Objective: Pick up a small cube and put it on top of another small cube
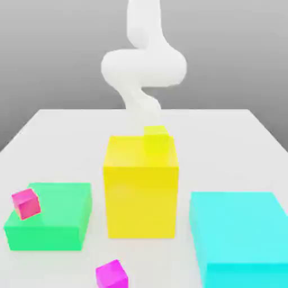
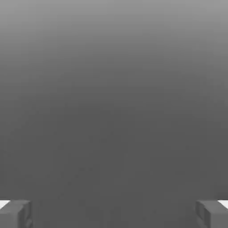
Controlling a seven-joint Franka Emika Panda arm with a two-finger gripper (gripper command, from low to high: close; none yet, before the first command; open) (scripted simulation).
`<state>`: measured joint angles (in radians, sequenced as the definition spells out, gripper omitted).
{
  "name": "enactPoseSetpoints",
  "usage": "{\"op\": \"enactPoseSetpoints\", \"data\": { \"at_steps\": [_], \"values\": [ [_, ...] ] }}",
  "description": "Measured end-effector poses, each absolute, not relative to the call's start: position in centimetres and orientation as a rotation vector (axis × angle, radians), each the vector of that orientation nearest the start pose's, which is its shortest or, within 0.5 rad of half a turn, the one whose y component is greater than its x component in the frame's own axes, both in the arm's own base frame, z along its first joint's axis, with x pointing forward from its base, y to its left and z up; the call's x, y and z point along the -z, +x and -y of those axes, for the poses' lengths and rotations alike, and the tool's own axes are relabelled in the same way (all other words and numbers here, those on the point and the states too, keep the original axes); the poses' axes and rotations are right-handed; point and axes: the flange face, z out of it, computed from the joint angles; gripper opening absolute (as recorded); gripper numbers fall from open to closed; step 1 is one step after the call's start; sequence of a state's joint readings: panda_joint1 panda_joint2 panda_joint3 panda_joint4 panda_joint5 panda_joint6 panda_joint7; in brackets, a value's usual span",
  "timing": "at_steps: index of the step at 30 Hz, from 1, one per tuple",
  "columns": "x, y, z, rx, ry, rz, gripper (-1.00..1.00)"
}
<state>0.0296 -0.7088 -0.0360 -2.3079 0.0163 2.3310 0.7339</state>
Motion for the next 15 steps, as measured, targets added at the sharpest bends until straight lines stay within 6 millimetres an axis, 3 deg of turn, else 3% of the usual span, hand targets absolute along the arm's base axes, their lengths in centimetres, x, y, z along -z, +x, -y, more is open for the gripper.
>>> {"op": "enactPoseSetpoints", "data": {
  "at_steps": [7,15],
  "values": [
    [-56.6,45.9,2.0,0.697,-2.676,-0.845,0.0],
    [-42.4,50.8,3.2,0.434,-2.847,-0.692,0.0]
  ]
}}
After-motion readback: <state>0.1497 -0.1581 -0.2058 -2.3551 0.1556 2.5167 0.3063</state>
